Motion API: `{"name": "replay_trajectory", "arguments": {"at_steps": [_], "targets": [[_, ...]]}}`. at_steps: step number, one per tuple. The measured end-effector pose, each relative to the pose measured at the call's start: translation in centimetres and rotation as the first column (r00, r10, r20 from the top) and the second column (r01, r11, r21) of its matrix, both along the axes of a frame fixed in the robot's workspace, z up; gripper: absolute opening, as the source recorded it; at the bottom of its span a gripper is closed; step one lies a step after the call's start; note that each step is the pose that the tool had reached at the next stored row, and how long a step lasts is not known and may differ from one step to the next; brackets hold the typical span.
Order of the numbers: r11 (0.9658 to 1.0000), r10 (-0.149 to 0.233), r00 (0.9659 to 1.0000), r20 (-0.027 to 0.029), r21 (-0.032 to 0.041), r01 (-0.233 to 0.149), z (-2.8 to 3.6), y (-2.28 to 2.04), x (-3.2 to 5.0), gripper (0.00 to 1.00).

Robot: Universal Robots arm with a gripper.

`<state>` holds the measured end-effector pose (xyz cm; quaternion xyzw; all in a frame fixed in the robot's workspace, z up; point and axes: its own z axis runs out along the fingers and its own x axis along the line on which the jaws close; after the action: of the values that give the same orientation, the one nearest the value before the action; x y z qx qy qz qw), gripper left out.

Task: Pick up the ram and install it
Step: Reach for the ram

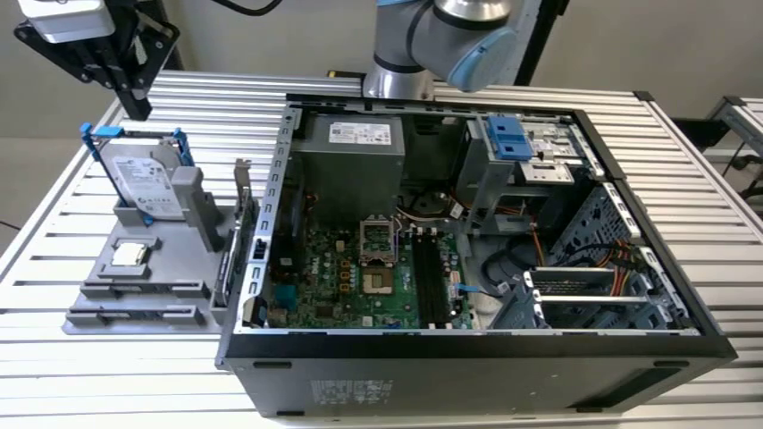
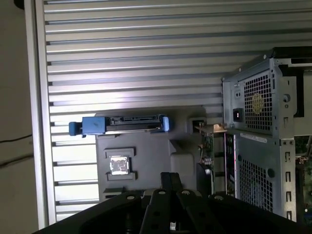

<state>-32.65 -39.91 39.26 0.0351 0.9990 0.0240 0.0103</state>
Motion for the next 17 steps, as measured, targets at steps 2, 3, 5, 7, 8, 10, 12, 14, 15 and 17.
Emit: {"name": "replay_trajectory", "arguments": {"at_steps": [2,3,5,7,8,10,12,14,15,17], "targets": [[1.0,0.0,1.0,0.0,0.0,0.0,0.0,0.0,-0.2,0.0],[1.0,0.0,1.0,0.0,0.0,0.0,0.0,0.0,-0.29,0.0],[1.0,0.0,1.0,0.0,0.0,0.0,0.0,0.0,-0.5,0.0],[1.0,0.0,1.0,0.0,0.0,0.0,0.0,0.0,-0.71,0.0],[1.0,0.0,1.0,0.0,0.0,0.0,0.0,0.0,-0.8,0.0],[1.0,0.0,1.0,0.0,0.0,0.0,0.0,0.0,-1.01,0.0],[1.0,0.0,1.0,0.0,0.0,0.0,0.0,0.0,-1.21,0.0],[1.0,0.0,1.0,0.0,0.0,0.0,0.0,0.0,-1.43,0.0],[1.0,0.0,1.0,0.0001,0.0001,0.0,0.0,0.0,-1.53,0.0],[1.0,0.0,1.0,0.0,0.0,0.0,0.0,0.0,-1.73,0.0]]}}
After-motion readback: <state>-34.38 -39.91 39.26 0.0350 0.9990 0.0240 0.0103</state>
